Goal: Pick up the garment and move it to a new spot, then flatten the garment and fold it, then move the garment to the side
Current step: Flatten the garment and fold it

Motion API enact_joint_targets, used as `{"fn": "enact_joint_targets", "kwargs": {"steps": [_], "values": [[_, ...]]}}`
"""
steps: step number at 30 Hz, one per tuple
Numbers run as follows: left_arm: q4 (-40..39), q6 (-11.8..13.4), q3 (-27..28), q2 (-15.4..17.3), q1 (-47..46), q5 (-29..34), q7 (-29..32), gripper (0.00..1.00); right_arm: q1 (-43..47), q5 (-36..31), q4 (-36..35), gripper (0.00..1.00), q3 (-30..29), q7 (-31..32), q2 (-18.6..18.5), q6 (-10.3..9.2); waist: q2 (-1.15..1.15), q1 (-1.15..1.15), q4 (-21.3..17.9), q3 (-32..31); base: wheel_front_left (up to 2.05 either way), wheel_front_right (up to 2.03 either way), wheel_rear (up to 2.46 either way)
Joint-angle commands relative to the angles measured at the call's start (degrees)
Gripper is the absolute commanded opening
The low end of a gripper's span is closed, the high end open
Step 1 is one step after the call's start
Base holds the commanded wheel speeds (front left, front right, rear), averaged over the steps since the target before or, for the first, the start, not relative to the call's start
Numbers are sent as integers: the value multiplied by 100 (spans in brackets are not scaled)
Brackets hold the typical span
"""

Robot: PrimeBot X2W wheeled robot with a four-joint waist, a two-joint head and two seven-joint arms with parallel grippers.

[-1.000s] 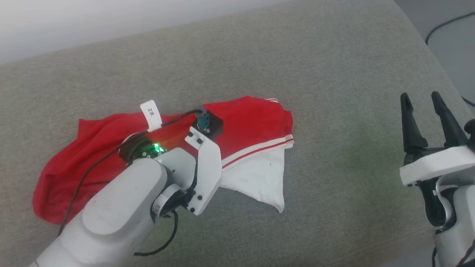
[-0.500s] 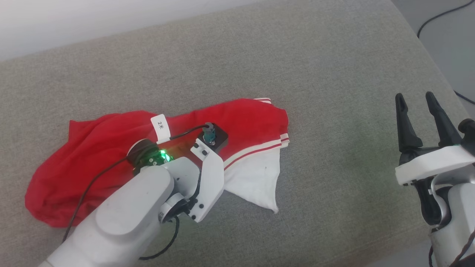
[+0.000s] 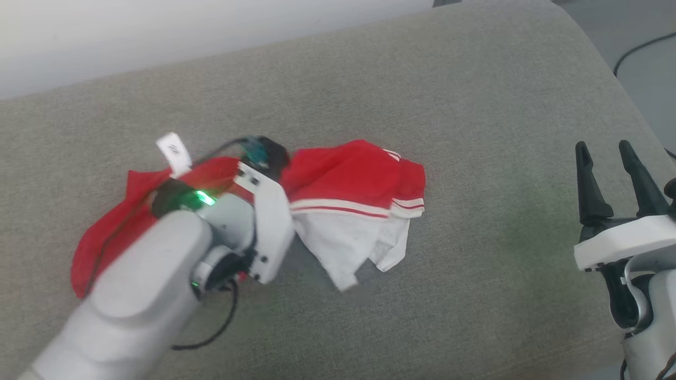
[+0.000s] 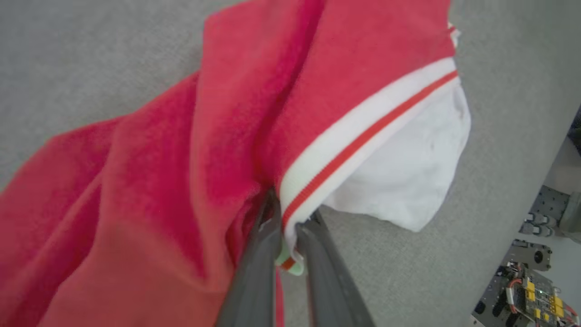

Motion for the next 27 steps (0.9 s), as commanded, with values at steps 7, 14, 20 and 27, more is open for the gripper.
{"fn": "enact_joint_targets", "kwargs": {"steps": [7, 14, 20, 27], "values": [[-354, 533, 594, 604, -65, -73, -36, 0, 108, -81, -143, 100, -59, 85, 43, -4, 0, 0, 122, -28, 0, 0, 0], [134, 817, 961, 1086, 114, -10, -272, 0, 63, -57, -205, 100, -37, 130, 37, -4, 0, 0, 173, 25, 0, 0, 0], [711, 936, 1135, 1151, 272, -104, -545, 0, 31, -50, -191, 100, -18, 126, 34, -4, 0, 0, 227, 58, 0, 0, 0], [942, 778, 1207, 994, 187, -244, -829, 100, 21, -43, -180, 100, -53, 139, -19, -4, 0, 0, 362, 59, 0, 0, 0]]}}
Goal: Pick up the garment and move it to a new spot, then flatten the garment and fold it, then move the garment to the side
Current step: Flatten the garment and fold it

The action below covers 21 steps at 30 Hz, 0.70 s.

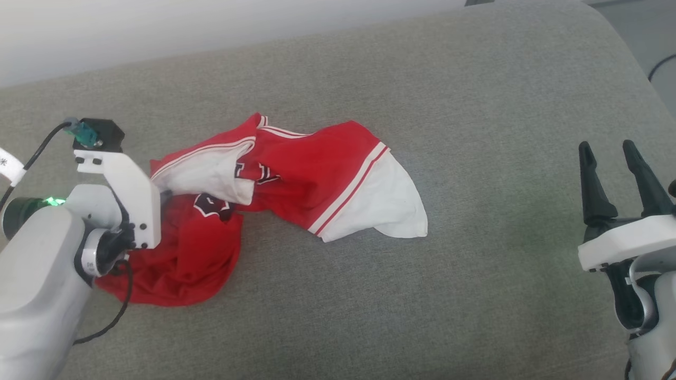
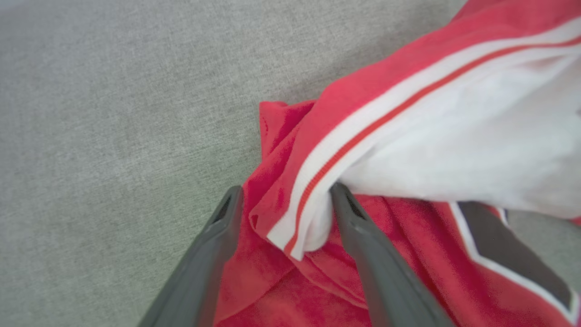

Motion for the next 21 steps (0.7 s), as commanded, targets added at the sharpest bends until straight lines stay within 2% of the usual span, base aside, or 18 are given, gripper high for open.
{"fn": "enact_joint_targets", "kwargs": {"steps": [1, 6, 16, 21], "values": [[-34, -44, 16, -53, -101, -63, -37, 100, -45, -3, -10, 100, -15, -3, -18, -4, 0, 0, 50, -12, 0, 0, 0], [-362, -86, -131, -88, -295, 24, 189, 100, 13, -27, -9, 100, -52, 5, -46, -4, 0, 0, 145, -71, 0, 0, 0], [-1504, 123, -510, -233, -709, 233, 943, 100, 77, -92, -102, 100, -11, 76, 48, -4, 0, 0, 157, -181, 0, 0, 0], [-1753, 205, -720, -355, -744, 285, 1252, 100, 64, -77, -120, 100, 53, 84, 66, -4, 0, 0, 89, -175, 0, 0, 0]]}}
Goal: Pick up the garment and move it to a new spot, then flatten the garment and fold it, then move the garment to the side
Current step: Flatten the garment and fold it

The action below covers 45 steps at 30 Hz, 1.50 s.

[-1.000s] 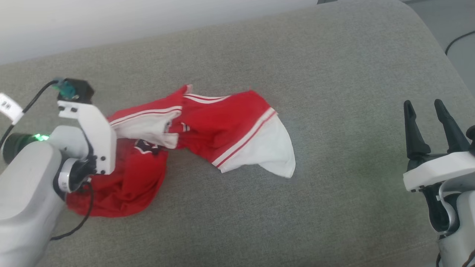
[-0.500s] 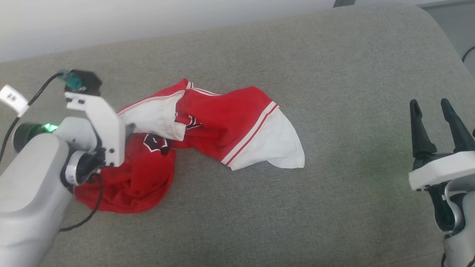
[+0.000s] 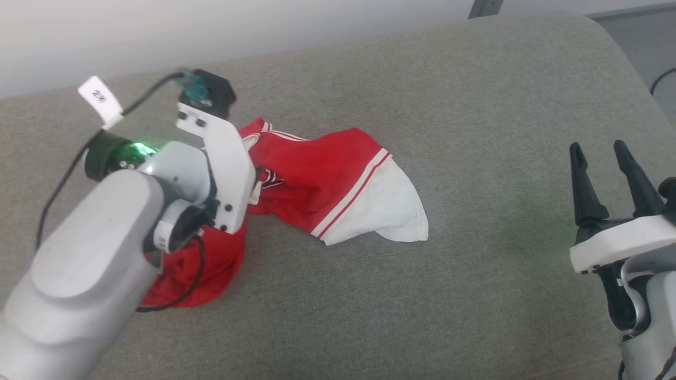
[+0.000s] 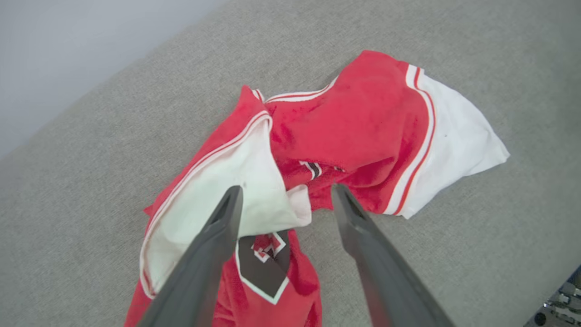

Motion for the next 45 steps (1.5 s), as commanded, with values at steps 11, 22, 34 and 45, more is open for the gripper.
{"fn": "enact_joint_targets", "kwargs": {"steps": [11, 22, 34, 45], "values": [[454, 207, -400, -1, -6, 499, 74, 44, -80, 100, 80, 100, 127, -82, 21, -4, 0, 0, -253, 186, 0, 0, 0], [887, 118, -356, 54, -274, 560, -200, 0, -96, 131, 182, 100, 71, -163, -24, -4, 0, 0, -204, 243, 0, 0, 0], [701, 767, 407, 966, -328, 579, -374, 0, 41, 46, 50, 100, -88, -64, -77, -4, 0, 0, 118, 238, 0, 0, 0], [1711, 1059, 927, 1281, -159, 475, -1091, 0, -88, 115, -87, 100, -20, 24, -195, -4, 0, 0, 146, 499, 0, 0, 0]]}}
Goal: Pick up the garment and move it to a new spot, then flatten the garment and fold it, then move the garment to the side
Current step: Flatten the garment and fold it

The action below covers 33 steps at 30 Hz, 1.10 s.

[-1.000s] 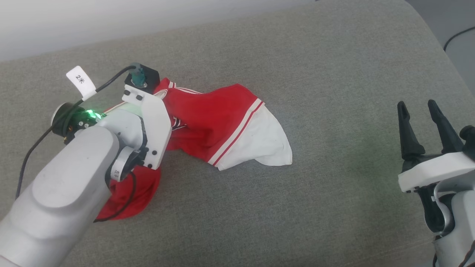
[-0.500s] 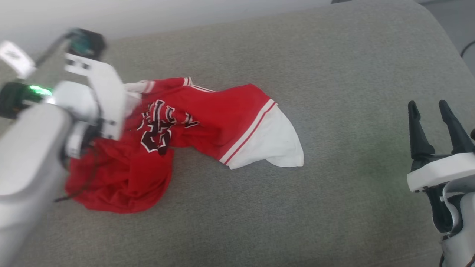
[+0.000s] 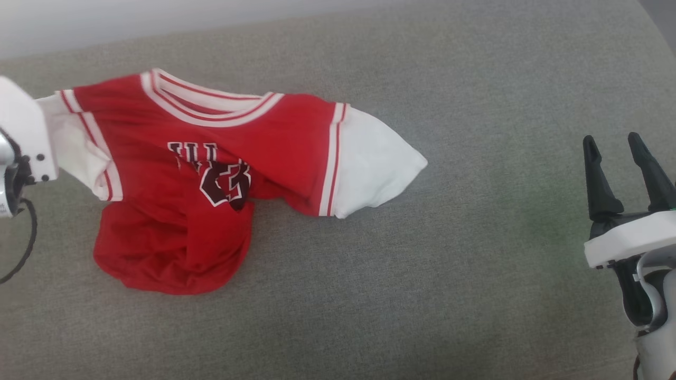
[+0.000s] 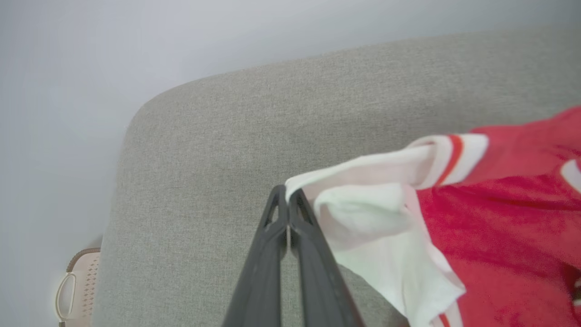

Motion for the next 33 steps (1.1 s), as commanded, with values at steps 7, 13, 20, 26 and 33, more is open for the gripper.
{"fn": "enact_joint_targets", "kwargs": {"steps": [7, 13, 20, 26, 33], "values": [[781, -165, 209, -266, 208, -303, -571, 22, -92, 58, -47, 100, 33, 18, -73, -4, 0, 0, -23, 153, 0, 0, 0], [1428, -413, 267, -446, 174, -449, -987, 100, -126, 77, 7, 100, 82, 20, -153, -4, 0, 0, 16, 159, 0, 0, 0], [1736, -708, 191, -485, -51, -431, -1162, 100, -12, -12, -28, 100, 90, 73, -141, -4, 0, 0, 144, 1, 0, 0, 0], [1473, -1025, 136, -615, -12, -480, -1500, 100, 95, -52, -92, 100, 72, 136, -147, -4, 0, 0, 342, -197, 0, 0, 0], [748, -1351, 57, -803, 371, -381, -2385, 100, 220, -90, -166, 100, 92, 230, -144, -4, 0, 0, 678, -447, 0, 0, 0]]}}
